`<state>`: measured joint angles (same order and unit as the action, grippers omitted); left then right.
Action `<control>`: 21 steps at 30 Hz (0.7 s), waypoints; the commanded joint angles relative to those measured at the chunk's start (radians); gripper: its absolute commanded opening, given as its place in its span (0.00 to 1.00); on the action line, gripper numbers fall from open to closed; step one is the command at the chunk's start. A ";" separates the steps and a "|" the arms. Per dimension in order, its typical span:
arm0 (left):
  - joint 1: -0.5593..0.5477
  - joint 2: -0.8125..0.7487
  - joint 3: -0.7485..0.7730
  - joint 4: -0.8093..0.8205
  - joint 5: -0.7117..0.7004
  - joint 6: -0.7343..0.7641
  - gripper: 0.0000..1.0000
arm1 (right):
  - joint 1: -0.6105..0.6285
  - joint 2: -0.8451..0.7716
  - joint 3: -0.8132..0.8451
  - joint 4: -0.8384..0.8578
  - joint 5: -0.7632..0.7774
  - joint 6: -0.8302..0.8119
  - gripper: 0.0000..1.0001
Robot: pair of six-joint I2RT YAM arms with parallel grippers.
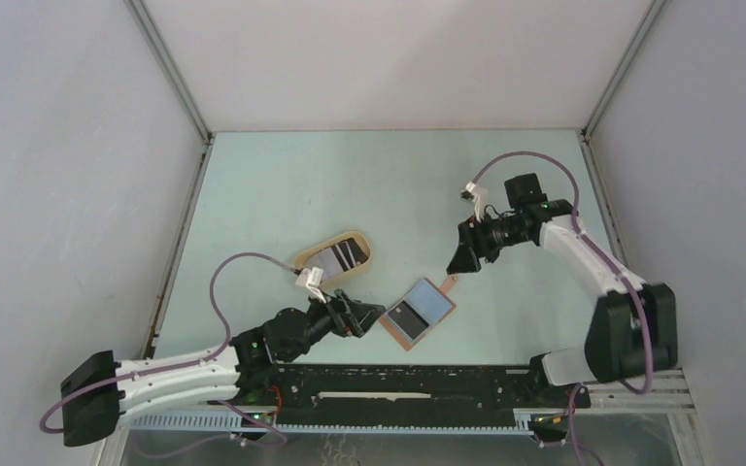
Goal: Put the credit cards into the card holder
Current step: Close the card holder at the center of the board.
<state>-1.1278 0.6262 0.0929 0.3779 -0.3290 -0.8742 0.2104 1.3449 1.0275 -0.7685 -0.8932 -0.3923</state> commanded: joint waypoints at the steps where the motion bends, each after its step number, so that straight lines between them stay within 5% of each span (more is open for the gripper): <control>1: 0.006 0.115 0.006 0.107 0.034 0.023 0.95 | -0.012 0.138 0.002 0.023 0.123 0.077 0.75; 10: 0.006 0.334 0.033 0.232 0.086 0.006 0.86 | -0.005 0.356 0.067 0.020 0.219 0.127 0.54; 21: 0.006 0.477 0.034 0.344 0.132 -0.021 0.82 | 0.024 0.485 0.125 0.024 0.247 0.146 0.47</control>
<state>-1.1252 1.0744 0.0937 0.6384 -0.2207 -0.8833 0.2260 1.7973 1.1019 -0.7506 -0.6495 -0.2691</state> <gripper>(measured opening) 0.827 0.495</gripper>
